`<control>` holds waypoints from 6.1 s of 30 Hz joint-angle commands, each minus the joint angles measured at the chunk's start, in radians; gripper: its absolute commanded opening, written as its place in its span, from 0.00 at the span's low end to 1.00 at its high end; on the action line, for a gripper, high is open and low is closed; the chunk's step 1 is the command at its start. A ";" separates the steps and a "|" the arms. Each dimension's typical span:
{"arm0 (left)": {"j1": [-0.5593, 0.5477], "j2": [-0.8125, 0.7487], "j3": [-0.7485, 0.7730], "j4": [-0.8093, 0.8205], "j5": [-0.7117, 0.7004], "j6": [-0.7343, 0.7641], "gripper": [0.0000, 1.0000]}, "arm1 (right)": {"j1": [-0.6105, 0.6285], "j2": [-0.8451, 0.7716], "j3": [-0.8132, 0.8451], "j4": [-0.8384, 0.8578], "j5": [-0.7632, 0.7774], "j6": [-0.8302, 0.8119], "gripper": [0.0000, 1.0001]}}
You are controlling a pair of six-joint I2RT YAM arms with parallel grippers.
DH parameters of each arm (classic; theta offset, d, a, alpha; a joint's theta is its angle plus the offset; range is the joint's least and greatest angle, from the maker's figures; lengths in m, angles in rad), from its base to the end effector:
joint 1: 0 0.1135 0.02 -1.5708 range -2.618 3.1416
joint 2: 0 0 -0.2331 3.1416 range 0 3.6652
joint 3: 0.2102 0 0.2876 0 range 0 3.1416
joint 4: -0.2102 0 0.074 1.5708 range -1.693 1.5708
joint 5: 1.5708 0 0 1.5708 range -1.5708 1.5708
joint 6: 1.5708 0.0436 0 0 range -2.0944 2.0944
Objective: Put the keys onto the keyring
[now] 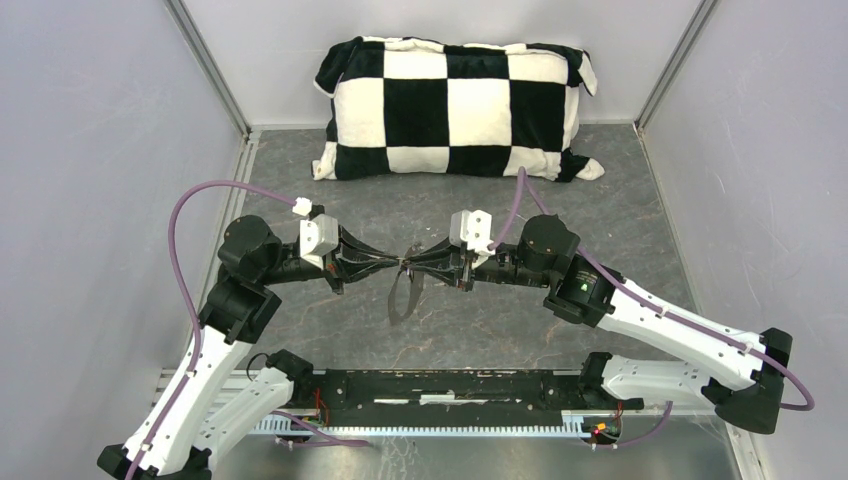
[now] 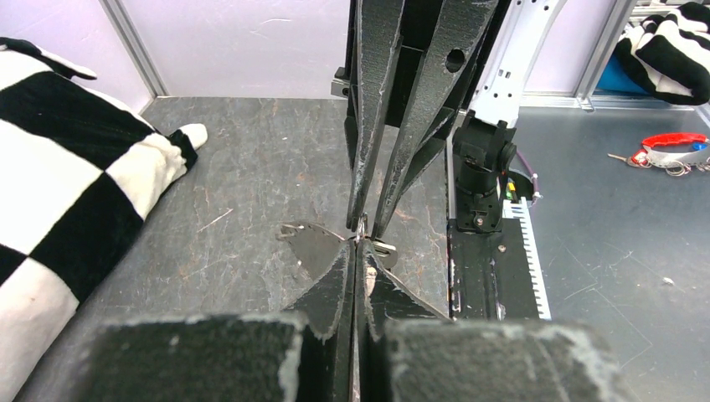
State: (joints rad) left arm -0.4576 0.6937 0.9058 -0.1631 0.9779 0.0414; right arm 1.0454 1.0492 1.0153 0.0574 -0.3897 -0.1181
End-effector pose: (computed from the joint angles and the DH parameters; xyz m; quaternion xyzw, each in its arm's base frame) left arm 0.1647 -0.1214 0.3852 0.4800 0.5059 -0.4490 0.5586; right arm 0.1368 0.2690 0.3687 -0.4924 0.4967 0.4349 0.5672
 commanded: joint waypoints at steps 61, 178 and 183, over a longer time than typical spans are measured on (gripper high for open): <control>-0.003 -0.012 0.050 0.024 -0.015 0.049 0.02 | -0.153 0.140 0.136 -0.001 -0.333 0.229 0.40; -0.015 0.054 0.069 0.168 -0.121 0.036 0.02 | -0.017 -0.004 0.011 0.121 0.166 0.131 0.19; -0.015 0.056 0.065 0.169 -0.145 0.050 0.02 | 0.007 -0.023 -0.006 0.066 0.192 0.095 0.11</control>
State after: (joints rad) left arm -0.4690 0.7601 0.9684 -0.0200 0.8658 0.0536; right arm 1.0344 1.0534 1.0210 0.1398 -0.2394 0.0204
